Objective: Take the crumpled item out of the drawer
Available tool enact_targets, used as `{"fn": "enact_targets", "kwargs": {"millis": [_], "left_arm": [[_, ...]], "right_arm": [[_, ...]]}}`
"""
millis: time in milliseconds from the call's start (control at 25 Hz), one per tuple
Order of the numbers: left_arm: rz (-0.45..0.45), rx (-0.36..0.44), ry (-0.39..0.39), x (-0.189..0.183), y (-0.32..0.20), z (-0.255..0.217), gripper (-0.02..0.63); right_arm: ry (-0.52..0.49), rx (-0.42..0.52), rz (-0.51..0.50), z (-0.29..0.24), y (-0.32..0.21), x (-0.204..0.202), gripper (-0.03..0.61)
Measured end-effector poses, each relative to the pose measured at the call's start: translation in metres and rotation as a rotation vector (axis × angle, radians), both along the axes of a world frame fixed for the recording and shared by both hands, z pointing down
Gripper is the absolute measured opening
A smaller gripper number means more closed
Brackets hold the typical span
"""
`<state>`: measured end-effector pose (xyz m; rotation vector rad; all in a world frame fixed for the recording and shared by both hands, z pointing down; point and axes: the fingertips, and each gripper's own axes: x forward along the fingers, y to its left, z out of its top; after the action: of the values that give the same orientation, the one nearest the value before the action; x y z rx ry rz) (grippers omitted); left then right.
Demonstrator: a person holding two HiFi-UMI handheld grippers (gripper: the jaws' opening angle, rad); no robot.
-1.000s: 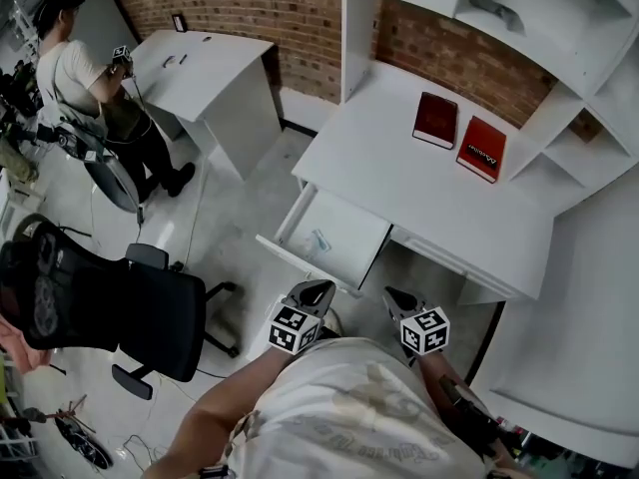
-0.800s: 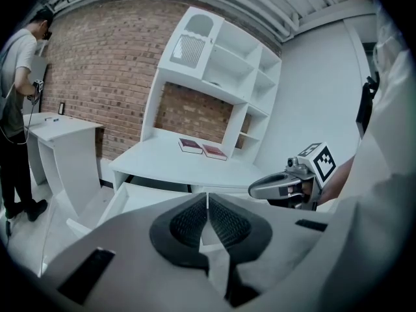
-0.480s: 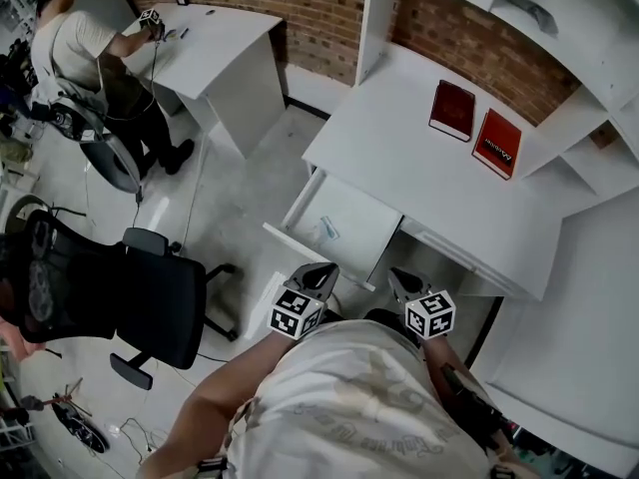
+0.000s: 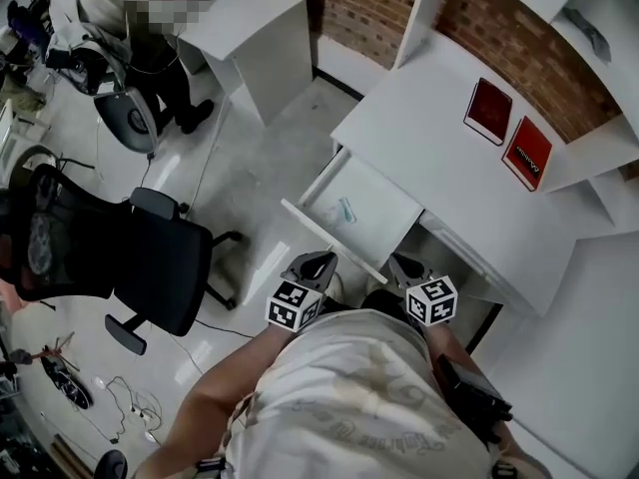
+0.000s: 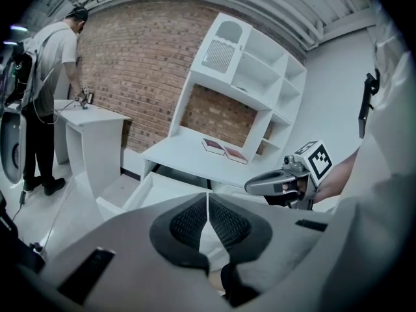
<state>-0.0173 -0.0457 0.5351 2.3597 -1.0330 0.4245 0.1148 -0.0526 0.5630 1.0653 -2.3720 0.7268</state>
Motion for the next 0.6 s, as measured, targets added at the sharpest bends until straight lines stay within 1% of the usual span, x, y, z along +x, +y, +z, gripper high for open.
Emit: {"fn": "enact_targets", "kwargs": {"millis": [240,480,600], "left_arm": [[-0.080,-0.015,-0.014,-0.014,-0.005,0.003,0.028],[-0.191,-0.044,-0.010,-0.021,-0.012,0.004,0.028],[-0.236,-0.038,-0.010,-0.023,-0.019,0.000,0.028]], "right_arm": [[0.002,-0.016,-0.098,0.008,-0.022,-0.018,0.026],[0.031,-0.056,-0.223,0.024,-0.041,-0.026,0.026],[0.044,-0.071,-0.274,0.031,-0.055,-0.031,0.026]]}}
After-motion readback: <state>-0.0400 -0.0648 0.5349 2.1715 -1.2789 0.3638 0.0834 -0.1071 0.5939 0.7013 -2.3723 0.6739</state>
